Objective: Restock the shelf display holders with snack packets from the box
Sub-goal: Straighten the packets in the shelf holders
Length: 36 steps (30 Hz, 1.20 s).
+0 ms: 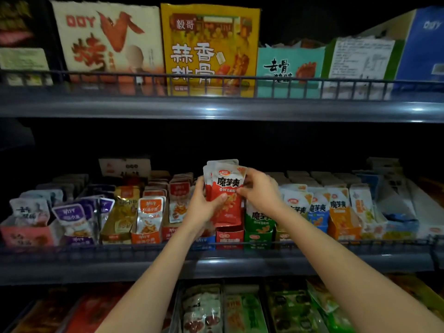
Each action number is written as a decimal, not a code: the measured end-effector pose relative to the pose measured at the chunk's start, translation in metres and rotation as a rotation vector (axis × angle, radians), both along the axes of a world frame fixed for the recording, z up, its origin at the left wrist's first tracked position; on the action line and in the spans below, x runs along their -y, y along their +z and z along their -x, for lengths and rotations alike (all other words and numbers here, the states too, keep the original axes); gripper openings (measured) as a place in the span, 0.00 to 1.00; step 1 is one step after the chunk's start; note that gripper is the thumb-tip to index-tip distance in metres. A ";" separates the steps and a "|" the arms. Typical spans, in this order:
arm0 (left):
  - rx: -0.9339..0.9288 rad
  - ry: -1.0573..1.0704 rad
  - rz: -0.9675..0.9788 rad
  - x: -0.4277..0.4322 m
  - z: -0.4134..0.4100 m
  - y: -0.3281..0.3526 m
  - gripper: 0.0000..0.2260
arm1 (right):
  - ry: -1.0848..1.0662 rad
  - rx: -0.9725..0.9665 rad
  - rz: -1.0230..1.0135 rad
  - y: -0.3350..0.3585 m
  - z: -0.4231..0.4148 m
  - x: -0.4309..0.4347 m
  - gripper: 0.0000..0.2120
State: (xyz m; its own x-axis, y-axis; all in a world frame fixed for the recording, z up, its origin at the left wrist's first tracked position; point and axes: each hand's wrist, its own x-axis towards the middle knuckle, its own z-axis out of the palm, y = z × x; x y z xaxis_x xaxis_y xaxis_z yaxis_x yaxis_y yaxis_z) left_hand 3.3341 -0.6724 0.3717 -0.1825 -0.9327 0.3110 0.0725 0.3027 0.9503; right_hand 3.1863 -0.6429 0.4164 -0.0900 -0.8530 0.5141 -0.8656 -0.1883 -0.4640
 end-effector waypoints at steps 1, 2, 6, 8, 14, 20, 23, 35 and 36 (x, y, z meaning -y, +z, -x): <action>0.011 -0.010 -0.001 0.005 0.003 -0.002 0.26 | -0.053 -0.136 0.023 0.002 0.002 0.004 0.20; 0.036 -0.017 0.003 0.011 0.005 -0.005 0.26 | -0.087 -0.229 0.032 0.003 0.004 0.008 0.20; 0.090 -0.035 0.012 0.023 0.014 -0.012 0.23 | -0.134 -0.304 0.038 -0.005 0.014 0.018 0.21; 0.048 -0.052 -0.021 0.026 0.017 -0.016 0.22 | -0.127 -0.312 0.052 -0.008 0.017 0.025 0.20; 0.082 -0.045 -0.027 0.034 0.015 -0.015 0.21 | -0.109 -0.292 0.065 -0.016 0.017 0.032 0.18; 0.243 -0.084 0.001 0.039 0.006 -0.012 0.26 | -0.123 -0.277 0.006 -0.031 0.013 0.026 0.19; 0.208 -0.078 -0.042 0.032 0.009 -0.019 0.28 | -0.101 -0.274 -0.065 -0.028 0.015 0.024 0.24; -0.158 0.000 -0.124 0.018 0.037 -0.025 0.31 | -0.075 -0.274 -0.097 0.005 0.014 0.036 0.20; -0.137 0.005 -0.096 0.018 0.035 -0.025 0.31 | -0.068 -0.294 -0.092 0.007 0.014 0.035 0.19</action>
